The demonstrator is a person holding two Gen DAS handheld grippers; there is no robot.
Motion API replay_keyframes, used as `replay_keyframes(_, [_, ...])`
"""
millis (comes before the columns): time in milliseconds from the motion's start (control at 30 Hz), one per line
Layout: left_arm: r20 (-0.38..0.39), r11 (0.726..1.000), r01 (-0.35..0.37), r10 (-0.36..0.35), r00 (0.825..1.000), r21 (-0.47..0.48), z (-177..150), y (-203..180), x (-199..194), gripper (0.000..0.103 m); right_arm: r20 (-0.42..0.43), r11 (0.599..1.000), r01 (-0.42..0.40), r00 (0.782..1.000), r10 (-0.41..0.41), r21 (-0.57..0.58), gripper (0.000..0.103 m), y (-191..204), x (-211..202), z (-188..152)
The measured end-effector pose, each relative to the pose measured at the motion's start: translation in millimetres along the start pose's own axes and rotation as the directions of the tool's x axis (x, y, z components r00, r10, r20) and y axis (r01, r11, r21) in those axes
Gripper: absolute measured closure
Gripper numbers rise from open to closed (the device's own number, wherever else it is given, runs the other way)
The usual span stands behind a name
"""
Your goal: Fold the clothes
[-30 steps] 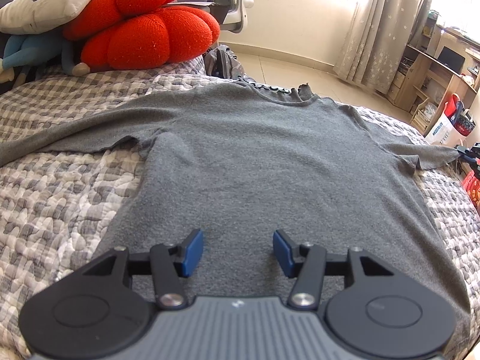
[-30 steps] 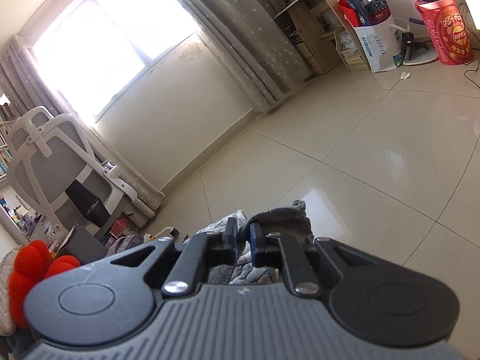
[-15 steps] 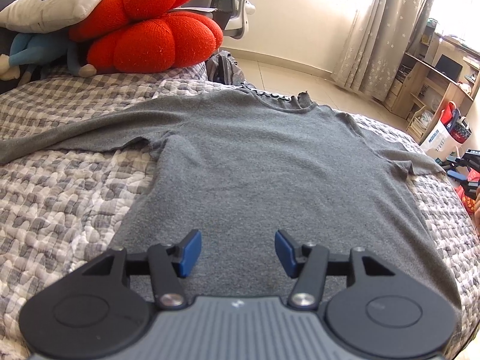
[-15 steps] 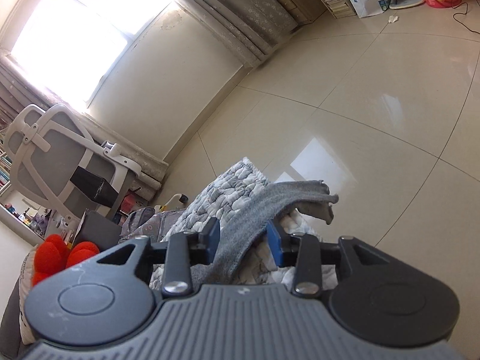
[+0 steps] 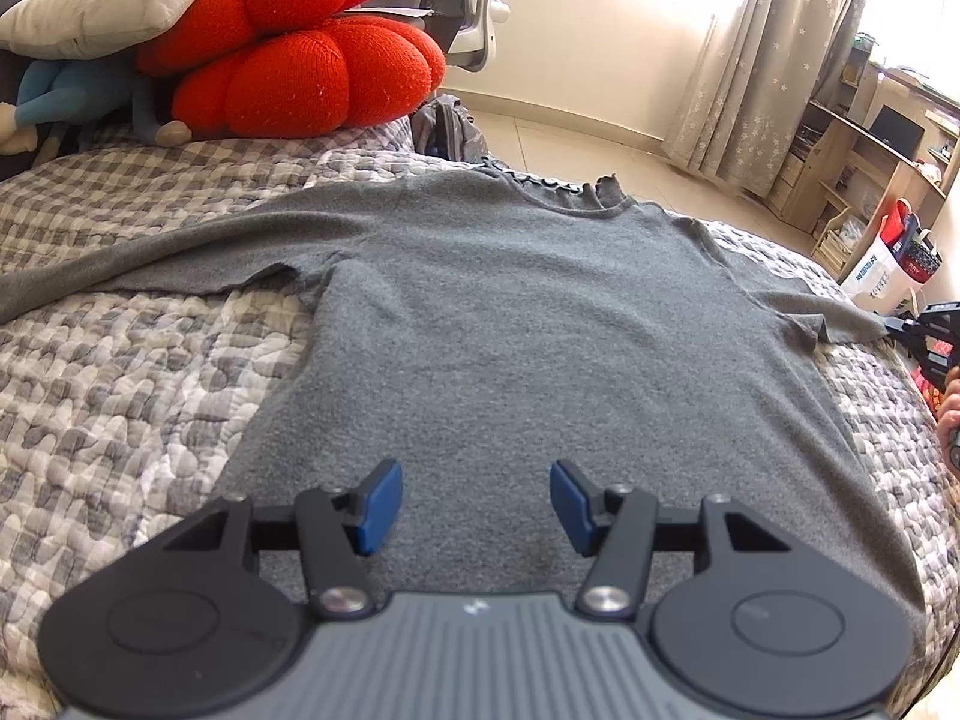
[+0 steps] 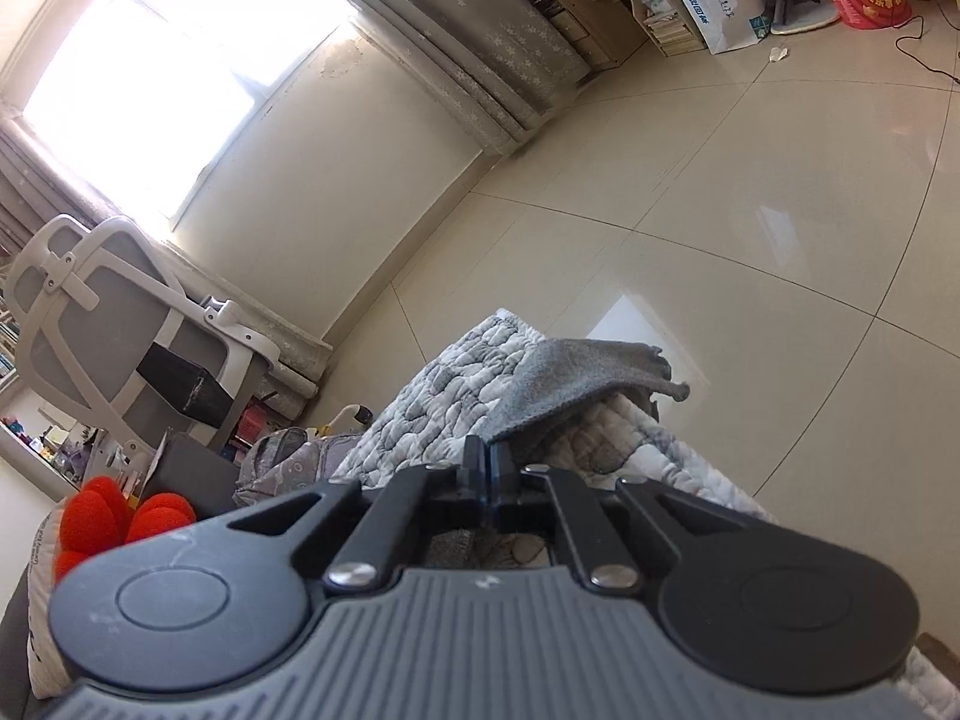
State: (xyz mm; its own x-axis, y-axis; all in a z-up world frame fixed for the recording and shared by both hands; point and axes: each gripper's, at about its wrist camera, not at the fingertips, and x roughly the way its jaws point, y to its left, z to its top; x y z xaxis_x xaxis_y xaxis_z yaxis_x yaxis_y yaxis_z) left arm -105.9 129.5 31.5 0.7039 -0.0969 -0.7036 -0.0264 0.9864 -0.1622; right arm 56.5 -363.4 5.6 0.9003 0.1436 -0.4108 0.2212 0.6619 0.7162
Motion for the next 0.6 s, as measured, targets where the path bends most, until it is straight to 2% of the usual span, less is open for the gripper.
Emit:
replay_keyframes(100, [0.0, 1.0, 0.005, -0.005, 1.0, 0.005, -0.3, -0.9, -1.0, 0.047, 0.028, 1.0, -0.026, 0.999, 0.026, 0.007, 0.099, -3.8, -22.6, -8.0])
replay_keyframes(233, [0.005, 1.0, 0.01, -0.01, 1.0, 0.013, -0.9, -3.7, -3.6, 0.047, -0.01, 0.998, -0.001, 1.0, 0.001, 0.064, 0.099, -27.0, -15.9, -13.4])
replay_keyframes(300, [0.006, 1.0, 0.014, -0.014, 1.0, 0.019, -1.3, -5.4, -5.7, 0.047, -0.008, 0.989, -0.038, 0.999, 0.04, 0.144, 0.099, -36.0, -12.8, -11.6])
replay_keyframes(367, [0.01, 1.0, 0.012, -0.012, 1.0, 0.027, -0.9, -6.8, -8.1, 0.047, 0.03, 0.986, -0.075, 0.997, 0.071, 0.15, 0.099, -31.1, -15.7, -7.5])
replay_keyframes(467, [0.024, 1.0, 0.008, -0.009, 1.0, 0.025, 2.5, -4.7, -13.7, 0.047, 0.1, 0.99, -0.137, 0.986, 0.133, 0.037, 0.099, 8.5, -26.7, 2.9])
replay_keyframes(533, [0.042, 1.0, 0.008, -0.008, 0.999, 0.017, 5.9, -1.0, -19.3, 0.047, 0.136, 0.973, -0.209, 0.966, 0.222, -0.101, 0.099, 49.3, -40.1, 1.9])
replay_keyframes(567, [0.055, 1.0, 0.007, -0.007, 0.998, 0.008, 8.1, 2.4, -22.9, 0.046, 0.132, 0.941, -0.27, 0.945, 0.3, -0.202, 0.099, 72.2, -51.1, -4.3])
replay_keyframes(600, [0.069, 1.0, 0.006, -0.005, 0.998, -0.003, 10.2, 6.2, -26.4, 0.046, 0.101, 0.89, -0.336, 0.918, 0.382, -0.309, 0.099, 97.2, -62.1, -16.3])
